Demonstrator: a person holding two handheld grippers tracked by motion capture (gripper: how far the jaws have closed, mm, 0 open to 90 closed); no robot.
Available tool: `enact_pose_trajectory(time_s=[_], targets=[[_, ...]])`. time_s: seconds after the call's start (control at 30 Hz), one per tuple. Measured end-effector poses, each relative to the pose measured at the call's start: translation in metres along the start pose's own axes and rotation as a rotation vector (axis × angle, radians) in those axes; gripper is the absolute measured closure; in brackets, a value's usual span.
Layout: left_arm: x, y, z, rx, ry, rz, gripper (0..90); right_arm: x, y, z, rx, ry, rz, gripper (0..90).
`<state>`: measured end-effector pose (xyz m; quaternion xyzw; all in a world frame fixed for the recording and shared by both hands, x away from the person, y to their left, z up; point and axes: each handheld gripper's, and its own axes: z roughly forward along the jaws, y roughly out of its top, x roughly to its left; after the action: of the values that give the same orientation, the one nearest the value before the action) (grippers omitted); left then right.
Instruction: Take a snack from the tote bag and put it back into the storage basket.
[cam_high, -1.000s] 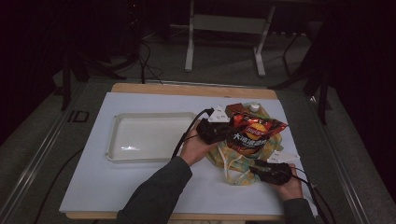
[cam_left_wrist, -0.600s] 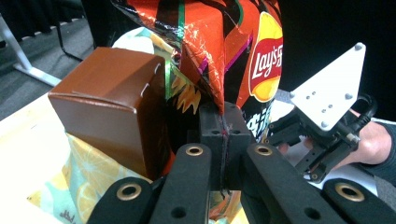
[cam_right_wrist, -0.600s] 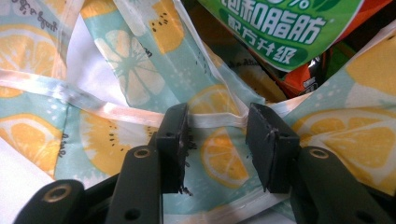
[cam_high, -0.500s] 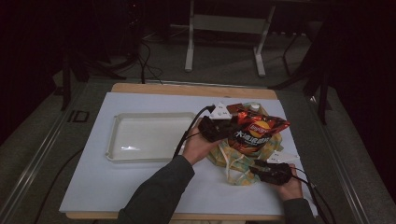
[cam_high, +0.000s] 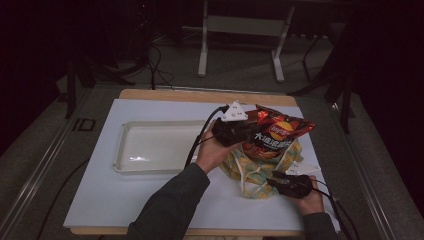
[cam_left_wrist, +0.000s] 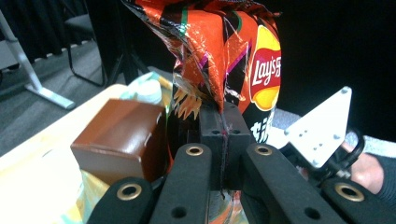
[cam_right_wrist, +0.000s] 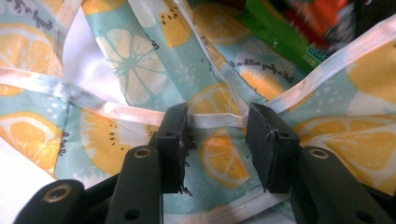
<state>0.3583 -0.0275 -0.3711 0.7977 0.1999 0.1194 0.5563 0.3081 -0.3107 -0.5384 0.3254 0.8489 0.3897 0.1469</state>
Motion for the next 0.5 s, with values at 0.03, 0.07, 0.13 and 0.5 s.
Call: enact_pose_trajectory(time_s=[0.03,0.07,0.13,0.5], targets=[[-0.001,0.002,-0.001,-0.006,-0.001,0.001,89.8,0.000,0.000,0.000,0.001,0.000,-0.002,58.8],[-0.002,0.003,-0.001,-0.013,-0.005,0.001,89.8,0.000,0.000,0.000,0.002,-0.002,-0.003,58.7],[-0.005,0.006,-0.001,-0.020,-0.011,0.002,89.8,0.000,0.000,0.000,0.000,0.004,0.000,58.7],[-0.021,0.020,0.002,-0.052,-0.062,0.015,89.8,0.000,0.000,0.000,0.002,0.001,-0.001,58.7]])
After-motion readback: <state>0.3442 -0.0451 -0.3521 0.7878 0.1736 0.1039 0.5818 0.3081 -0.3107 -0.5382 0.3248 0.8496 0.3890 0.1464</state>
